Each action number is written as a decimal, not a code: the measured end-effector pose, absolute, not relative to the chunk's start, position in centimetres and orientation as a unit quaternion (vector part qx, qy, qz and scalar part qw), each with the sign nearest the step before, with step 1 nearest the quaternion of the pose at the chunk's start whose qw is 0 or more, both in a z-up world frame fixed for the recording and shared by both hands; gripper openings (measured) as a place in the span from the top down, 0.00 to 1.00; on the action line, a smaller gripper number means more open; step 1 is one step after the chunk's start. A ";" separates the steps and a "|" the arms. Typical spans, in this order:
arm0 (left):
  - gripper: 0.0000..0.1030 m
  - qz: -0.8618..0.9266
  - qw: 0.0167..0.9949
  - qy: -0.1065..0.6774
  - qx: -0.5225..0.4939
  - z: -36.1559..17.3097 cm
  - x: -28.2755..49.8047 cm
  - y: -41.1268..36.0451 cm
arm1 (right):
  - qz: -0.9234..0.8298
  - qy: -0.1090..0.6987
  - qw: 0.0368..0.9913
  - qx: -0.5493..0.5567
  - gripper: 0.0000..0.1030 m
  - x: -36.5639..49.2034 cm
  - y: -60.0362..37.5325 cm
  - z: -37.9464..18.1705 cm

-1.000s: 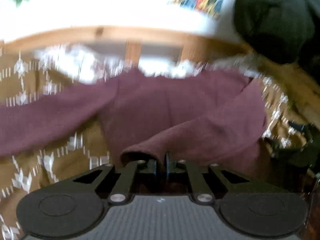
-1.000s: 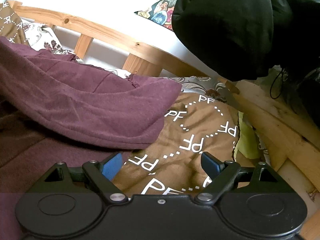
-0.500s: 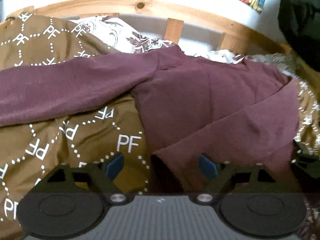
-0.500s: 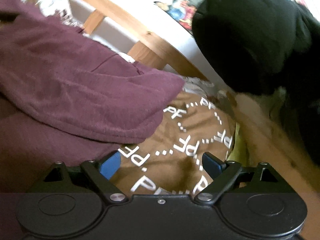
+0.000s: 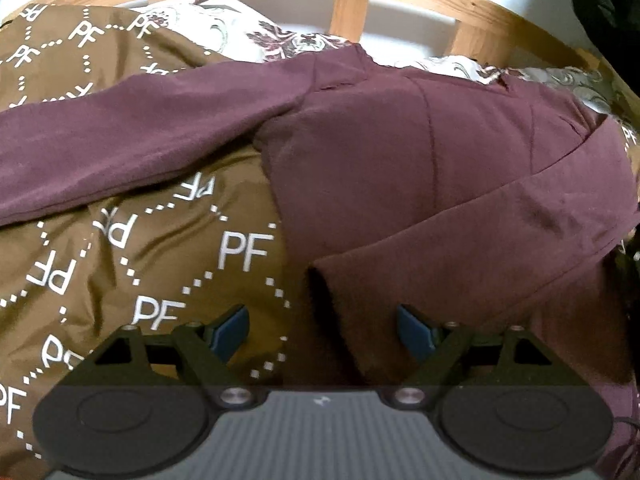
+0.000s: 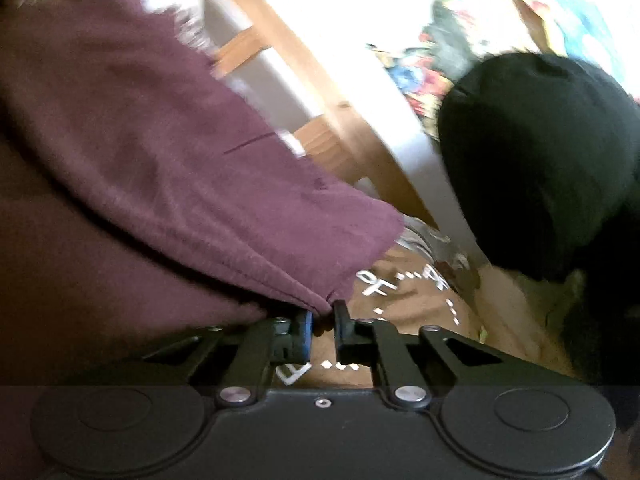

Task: Fold small clothes

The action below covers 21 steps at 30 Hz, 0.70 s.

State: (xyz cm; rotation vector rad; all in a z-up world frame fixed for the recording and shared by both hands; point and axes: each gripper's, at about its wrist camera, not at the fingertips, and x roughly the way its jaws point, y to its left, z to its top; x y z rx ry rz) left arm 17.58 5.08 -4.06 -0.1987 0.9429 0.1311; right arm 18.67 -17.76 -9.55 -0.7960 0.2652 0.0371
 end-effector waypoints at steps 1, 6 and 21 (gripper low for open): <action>0.18 0.064 0.882 0.457 -0.092 -4.2 17.6 4.9 | 0.012 0.130 0.919 -0.373 0.92 18.8 -18.1 -9.2; 0.19 0.066 0.880 0.465 -0.069 -4.8 17.2 4.1 | 0.004 0.179 0.926 -0.332 0.92 19.8 -19.2 -9.6; 0.01 0.192 0.907 0.344 -0.151 0.8 8.9 14.8 | -0.008 0.198 0.945 -0.261 0.15 17.1 -20.0 -7.2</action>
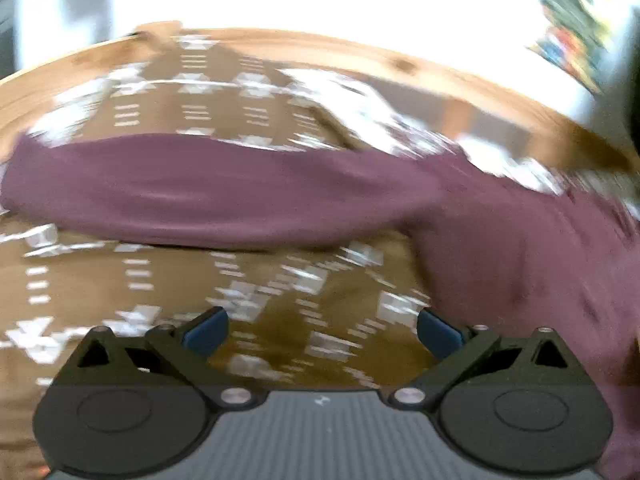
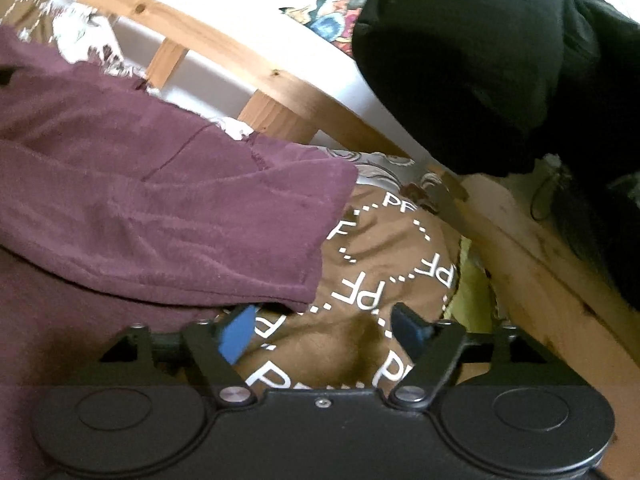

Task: Fold small clothes

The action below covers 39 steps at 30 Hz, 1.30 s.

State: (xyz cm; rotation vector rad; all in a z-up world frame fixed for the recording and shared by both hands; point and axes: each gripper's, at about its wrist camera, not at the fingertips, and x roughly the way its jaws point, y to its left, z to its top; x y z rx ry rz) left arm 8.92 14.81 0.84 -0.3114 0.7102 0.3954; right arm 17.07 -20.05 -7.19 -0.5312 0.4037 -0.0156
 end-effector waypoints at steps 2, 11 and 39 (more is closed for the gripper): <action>0.01 0.231 0.897 0.330 -0.181 1.2 7.9 17.7 | -0.007 0.194 0.952 -0.236 0.05 16.3 -19.9 -6.5; 0.01 0.310 0.864 0.223 -0.328 2.6 4.5 29.0 | 0.088 0.192 0.973 -0.093 0.01 13.8 -17.2 -4.6; 0.94 0.175 0.965 0.041 -0.190 12.7 6.0 23.3 | 0.154 0.235 0.958 -0.055 0.01 13.0 -14.0 -5.7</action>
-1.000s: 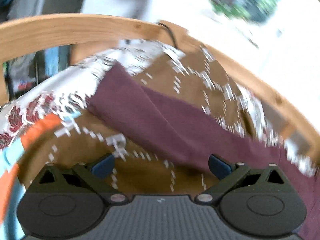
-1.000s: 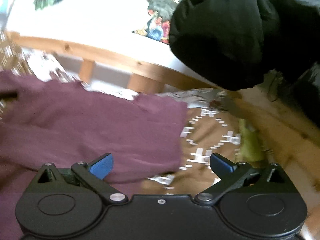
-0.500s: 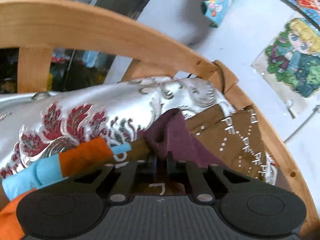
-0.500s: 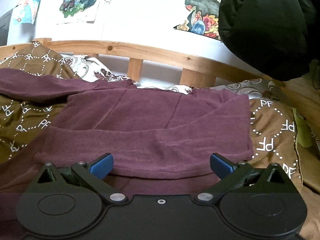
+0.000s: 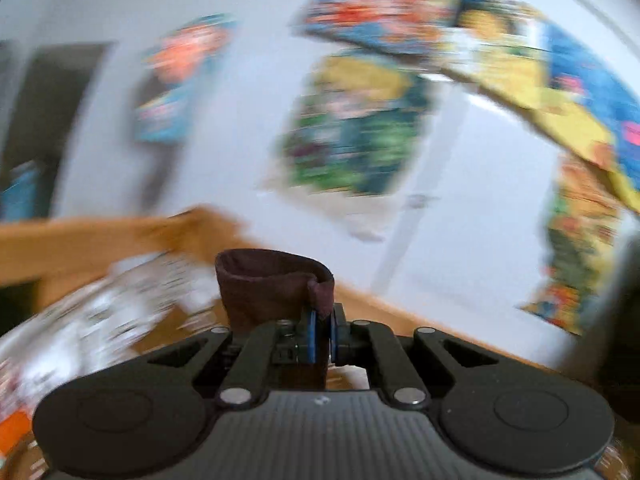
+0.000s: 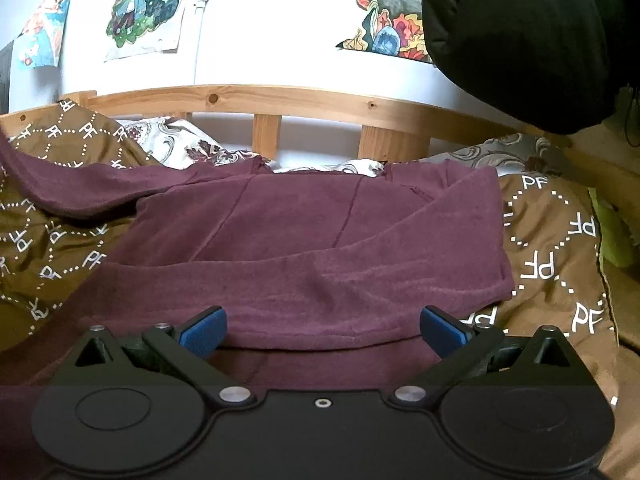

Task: Fold small clothes

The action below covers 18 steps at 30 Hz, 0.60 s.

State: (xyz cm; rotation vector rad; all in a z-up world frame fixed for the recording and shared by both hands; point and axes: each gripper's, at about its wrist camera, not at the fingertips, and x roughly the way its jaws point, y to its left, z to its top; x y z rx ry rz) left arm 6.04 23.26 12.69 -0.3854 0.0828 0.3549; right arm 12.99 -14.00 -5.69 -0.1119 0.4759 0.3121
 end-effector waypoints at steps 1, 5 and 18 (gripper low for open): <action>0.94 0.147 0.973 0.037 -0.174 13.5 6.9 22.1 | 0.154 0.232 0.959 -0.054 0.01 12.9 -14.1 -5.6; 0.94 0.029 0.992 0.037 -0.120 15.6 10.4 17.1 | 0.149 0.223 0.962 -0.049 0.01 12.8 -14.8 -5.3; 0.94 -0.218 0.953 0.187 -0.096 7.7 18.2 1.9 | 0.093 0.194 0.975 -0.047 0.01 13.5 -18.6 -5.1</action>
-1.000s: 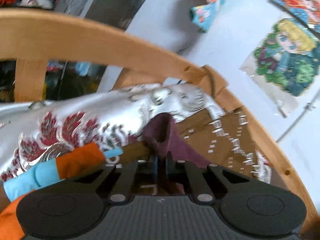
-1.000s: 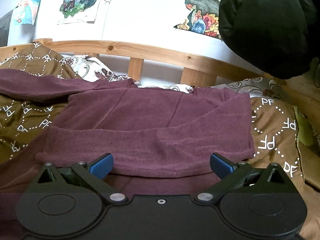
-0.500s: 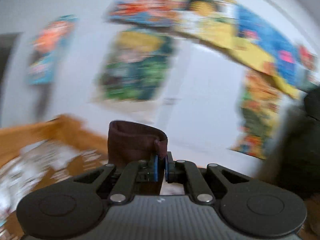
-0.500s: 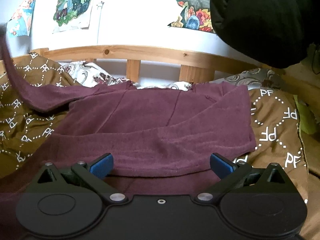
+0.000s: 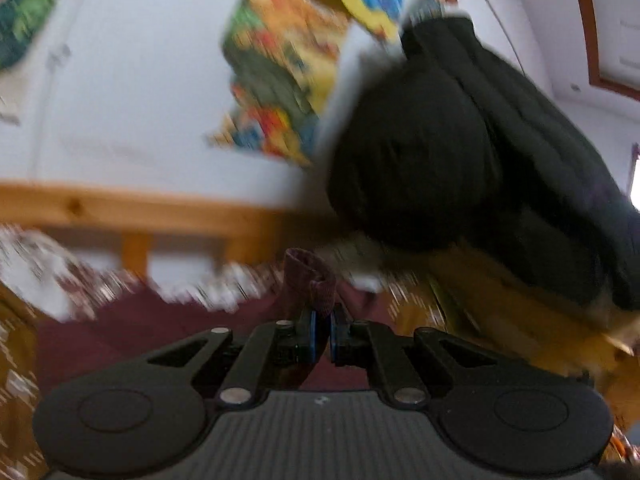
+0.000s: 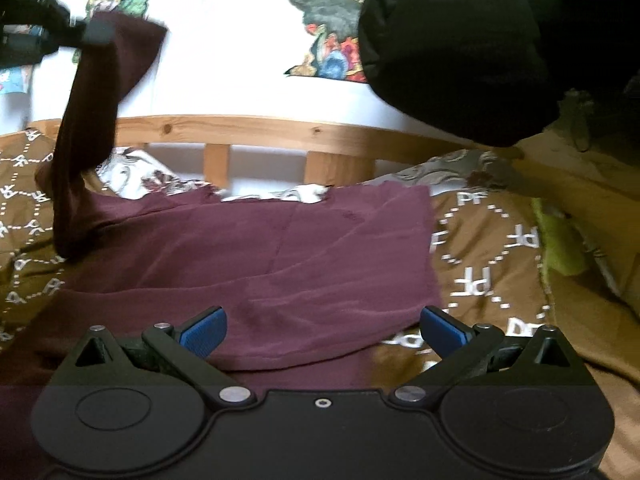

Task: Fold small clothes

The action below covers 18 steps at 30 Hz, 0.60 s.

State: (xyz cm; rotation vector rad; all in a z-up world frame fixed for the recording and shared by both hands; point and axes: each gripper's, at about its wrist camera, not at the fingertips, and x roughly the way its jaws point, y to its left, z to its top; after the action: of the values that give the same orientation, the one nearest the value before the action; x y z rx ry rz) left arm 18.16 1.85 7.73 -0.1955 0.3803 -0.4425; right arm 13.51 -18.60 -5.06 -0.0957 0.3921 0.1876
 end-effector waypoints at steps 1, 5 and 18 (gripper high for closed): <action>0.94 -0.224 0.949 0.199 -0.096 6.9 18.4 1.1 | 0.087 0.193 0.976 -0.049 0.01 13.5 -18.9 -5.1; 0.94 -0.241 0.936 0.241 -0.088 3.9 18.7 -1.1 | 0.066 0.196 0.978 -0.040 0.01 14.0 -20.4 -5.5; 0.21 -0.229 0.920 0.309 -0.082 0.8 16.4 0.1 | 0.044 0.205 0.978 -0.011 0.01 14.6 -21.9 -6.0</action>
State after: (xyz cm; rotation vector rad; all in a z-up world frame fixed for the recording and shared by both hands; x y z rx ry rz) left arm 16.39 0.12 0.76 -0.1680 0.6344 -0.4706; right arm 14.60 -21.92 -6.04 -0.0227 0.4130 0.0882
